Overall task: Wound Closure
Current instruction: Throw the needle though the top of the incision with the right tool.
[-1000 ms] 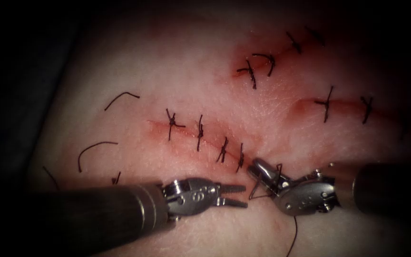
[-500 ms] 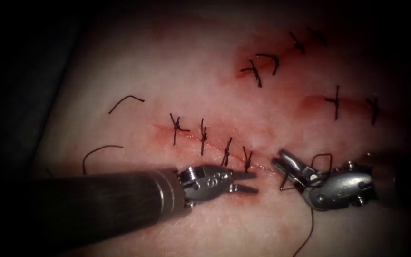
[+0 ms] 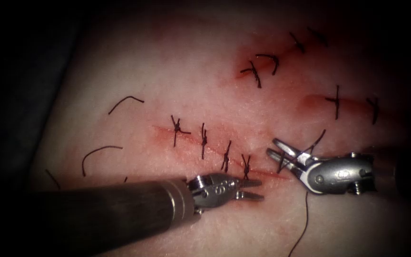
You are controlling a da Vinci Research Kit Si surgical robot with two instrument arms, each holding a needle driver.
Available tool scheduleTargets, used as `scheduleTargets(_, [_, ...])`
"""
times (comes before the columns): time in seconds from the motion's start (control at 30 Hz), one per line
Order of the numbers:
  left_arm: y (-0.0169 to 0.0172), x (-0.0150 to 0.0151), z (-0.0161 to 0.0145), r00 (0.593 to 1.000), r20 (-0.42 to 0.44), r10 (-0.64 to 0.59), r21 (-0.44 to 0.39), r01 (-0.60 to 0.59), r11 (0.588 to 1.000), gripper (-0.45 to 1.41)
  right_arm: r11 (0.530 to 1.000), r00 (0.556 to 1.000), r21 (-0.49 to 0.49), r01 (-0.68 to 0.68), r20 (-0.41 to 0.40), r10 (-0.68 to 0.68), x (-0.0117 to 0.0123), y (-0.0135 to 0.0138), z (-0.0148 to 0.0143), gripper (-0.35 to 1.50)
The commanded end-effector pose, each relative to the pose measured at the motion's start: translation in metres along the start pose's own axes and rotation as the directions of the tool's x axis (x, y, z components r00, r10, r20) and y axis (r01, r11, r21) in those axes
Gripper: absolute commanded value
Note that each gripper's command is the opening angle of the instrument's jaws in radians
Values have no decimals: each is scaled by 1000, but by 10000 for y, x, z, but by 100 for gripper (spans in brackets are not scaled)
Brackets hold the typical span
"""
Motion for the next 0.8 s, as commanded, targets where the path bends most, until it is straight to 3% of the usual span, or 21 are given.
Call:
scheduleTargets(0.03, [1,-3,9,1000,2,-1,-1,1,1000,2,1000,1000,11,-10,3,10,-2,-4,7,-35])
scheduleTargets(0.13, [2,-10,8,1000,1,-6,-1,6,1000,2,993,995,66,-96,33,94,2,9,13,-35])
scheduleTargets(0.43, [2,-12,6,1000,1,-10,-4,10,1000,2,975,980,102,-198,36,196,12,20,17,-35])
scheduleTargets(0.53, [2,-14,8,1000,1,-14,-2,14,1000,4,950,957,119,-289,38,287,15,26,20,-35])
scheduleTargets(0.7, [5,-15,8,1000,1,-13,-1,13,1000,5,925,931,103,-366,20,366,17,29,22,-35])
scheduleTargets(0.8, [8,-14,7,1000,1,-12,-1,12,1000,7,892,893,40,-451,16,450,21,41,22,-35])
